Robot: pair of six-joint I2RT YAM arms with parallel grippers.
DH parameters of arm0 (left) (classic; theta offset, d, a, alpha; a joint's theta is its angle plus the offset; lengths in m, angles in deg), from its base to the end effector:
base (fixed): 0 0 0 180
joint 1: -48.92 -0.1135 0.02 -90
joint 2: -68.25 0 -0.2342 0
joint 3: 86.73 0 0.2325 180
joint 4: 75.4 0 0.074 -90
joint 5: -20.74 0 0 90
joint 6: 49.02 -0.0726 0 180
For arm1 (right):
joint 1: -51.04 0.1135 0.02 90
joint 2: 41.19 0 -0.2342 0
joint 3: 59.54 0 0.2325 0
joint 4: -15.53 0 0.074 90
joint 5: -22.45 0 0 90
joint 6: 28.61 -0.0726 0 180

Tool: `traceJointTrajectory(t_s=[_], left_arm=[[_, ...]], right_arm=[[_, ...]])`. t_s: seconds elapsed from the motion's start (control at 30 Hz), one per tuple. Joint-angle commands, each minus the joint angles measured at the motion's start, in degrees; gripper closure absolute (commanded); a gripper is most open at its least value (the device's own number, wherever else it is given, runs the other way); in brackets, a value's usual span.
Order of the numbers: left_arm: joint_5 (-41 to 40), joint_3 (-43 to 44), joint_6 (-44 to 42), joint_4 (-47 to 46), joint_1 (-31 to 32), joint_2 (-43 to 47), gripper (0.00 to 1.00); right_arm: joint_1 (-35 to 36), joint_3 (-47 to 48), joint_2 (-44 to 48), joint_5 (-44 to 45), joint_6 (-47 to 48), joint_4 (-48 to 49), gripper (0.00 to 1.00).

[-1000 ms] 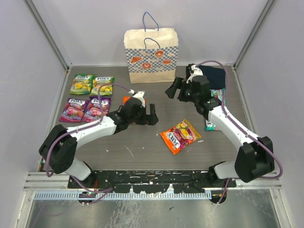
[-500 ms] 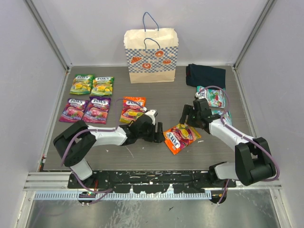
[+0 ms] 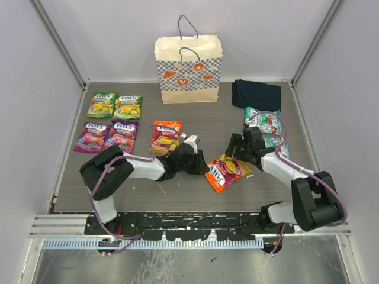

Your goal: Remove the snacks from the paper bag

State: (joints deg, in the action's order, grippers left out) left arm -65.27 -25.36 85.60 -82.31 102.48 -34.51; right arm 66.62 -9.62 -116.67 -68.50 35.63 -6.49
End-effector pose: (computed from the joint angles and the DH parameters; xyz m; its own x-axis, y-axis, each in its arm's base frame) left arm 0.2138 -0.2981 0.1053 -0.8270 -0.0596 -0.5591 0.3593 0.7088 -0.6070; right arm 0.2597 0.0737 0.1317 -0.7618 0.2387 -0.6022 0.0575 0.9509 0.3042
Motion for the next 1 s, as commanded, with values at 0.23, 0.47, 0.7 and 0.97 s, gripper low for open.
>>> traceJointTrajectory(t_s=[0.23,0.47,0.7,0.97], left_arm=[[-6.47,8.60,-9.81,15.12,-0.96,1.67,1.00],[-5.25,15.12,-21.60,28.05,-6.24,3.83,1.00],[-5.97,24.70,-36.33,39.59,-7.92,2.36,1.00],[-2.66,38.59,-46.58,48.07,-12.07,-4.28,1.00]], right_arm=[[-0.25,-2.63,8.25,0.05,0.12,1.59,0.29],[-0.22,-2.07,7.89,-3.83,0.59,3.09,0.29],[-0.22,-0.06,7.21,-7.32,0.03,4.04,0.29],[-0.20,-1.99,6.40,-10.08,-1.54,6.33,0.30]])
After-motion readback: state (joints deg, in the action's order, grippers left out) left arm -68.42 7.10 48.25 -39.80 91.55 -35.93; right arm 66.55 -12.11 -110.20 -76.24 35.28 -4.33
